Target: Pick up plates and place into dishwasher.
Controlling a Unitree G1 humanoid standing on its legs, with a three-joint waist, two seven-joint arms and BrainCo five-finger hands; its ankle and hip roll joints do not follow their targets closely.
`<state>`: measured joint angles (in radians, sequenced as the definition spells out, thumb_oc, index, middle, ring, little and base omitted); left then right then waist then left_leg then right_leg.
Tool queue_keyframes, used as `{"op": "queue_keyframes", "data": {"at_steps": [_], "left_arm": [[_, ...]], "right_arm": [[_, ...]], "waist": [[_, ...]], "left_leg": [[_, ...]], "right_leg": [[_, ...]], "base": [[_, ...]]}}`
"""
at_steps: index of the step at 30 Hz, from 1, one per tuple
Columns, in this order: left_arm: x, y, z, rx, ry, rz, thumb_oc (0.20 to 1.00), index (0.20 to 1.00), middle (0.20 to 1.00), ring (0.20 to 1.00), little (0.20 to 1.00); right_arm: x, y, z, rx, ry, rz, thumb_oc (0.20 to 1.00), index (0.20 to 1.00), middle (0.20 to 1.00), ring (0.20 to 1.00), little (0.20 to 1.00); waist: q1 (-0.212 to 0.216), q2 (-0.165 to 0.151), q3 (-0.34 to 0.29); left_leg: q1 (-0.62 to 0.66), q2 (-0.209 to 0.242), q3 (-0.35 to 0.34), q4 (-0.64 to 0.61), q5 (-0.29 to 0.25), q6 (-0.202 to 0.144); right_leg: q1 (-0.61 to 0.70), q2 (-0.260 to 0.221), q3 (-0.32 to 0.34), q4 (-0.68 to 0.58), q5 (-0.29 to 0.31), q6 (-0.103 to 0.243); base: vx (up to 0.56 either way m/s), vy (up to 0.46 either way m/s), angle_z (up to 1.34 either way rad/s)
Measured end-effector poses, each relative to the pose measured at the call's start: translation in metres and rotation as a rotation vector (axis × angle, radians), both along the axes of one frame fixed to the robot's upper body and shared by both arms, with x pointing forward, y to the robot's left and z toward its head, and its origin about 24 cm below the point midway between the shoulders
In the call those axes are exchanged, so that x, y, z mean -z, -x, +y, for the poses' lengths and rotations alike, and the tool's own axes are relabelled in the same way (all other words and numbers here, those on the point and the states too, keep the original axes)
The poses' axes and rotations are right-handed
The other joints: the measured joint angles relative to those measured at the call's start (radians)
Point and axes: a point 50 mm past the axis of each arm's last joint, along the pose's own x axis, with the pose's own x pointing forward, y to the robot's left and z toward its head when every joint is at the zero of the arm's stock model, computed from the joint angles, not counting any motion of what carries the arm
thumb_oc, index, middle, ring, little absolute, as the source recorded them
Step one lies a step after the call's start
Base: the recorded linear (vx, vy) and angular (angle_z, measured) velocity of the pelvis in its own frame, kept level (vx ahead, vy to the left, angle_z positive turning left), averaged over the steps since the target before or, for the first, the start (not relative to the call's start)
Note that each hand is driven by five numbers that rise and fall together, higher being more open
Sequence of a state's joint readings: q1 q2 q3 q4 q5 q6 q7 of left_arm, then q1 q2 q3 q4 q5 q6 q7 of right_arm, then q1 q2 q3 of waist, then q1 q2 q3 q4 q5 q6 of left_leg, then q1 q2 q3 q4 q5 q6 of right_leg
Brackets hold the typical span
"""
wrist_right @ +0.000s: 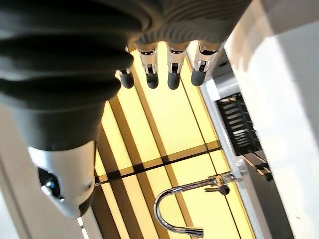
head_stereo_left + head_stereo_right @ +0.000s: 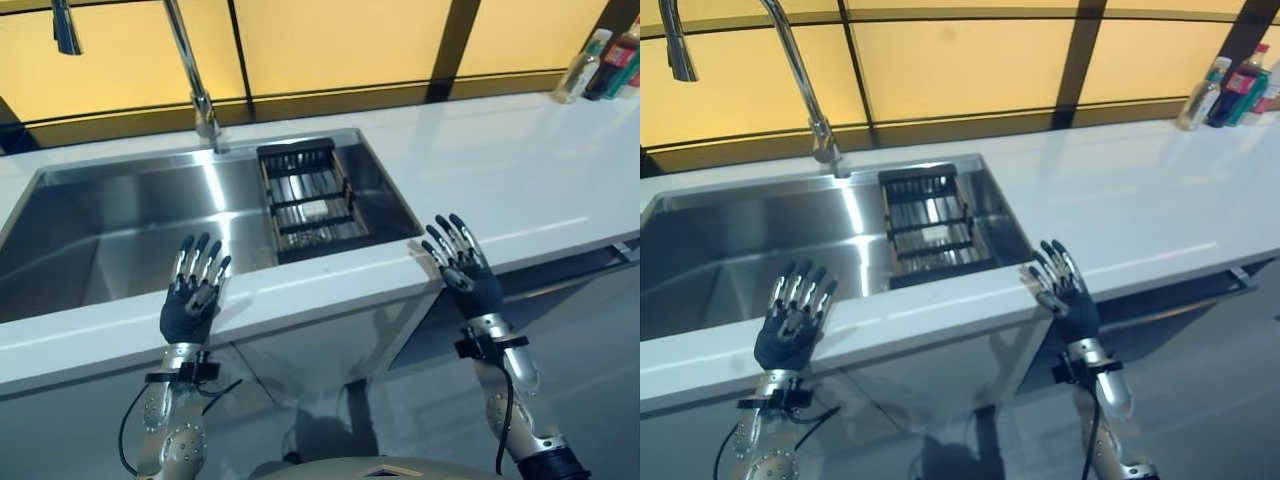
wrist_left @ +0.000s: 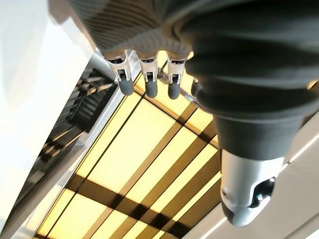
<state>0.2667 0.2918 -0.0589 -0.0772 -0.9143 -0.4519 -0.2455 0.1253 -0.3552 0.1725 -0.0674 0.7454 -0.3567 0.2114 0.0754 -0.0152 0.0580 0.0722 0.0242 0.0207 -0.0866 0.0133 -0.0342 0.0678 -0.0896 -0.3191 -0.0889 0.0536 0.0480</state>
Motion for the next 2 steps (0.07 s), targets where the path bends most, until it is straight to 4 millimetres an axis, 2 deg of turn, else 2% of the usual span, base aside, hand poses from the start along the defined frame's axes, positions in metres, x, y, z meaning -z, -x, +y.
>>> {"op": "queue_keyframes", "data": {"at_steps": [2], "left_arm": [[-0.0001,0.0001,0.0002,-0.004,0.001,0.0,1.0,1.0,1.0,1.0,1.0]], "right_arm": [[0.0,0.0001,0.0003,-0.001,0.0,-0.001,1.0,1.0,1.0,1.0,1.0]], "waist": [[0.0,0.0,0.0]], "left_leg": [[0.0,-0.001,-0.003,0.0,0.0,0.0]], "right_leg": [[0.001,-0.001,-0.002,0.0,-0.001,0.0]], "base": [[0.0,-0.008,0.04]]}}
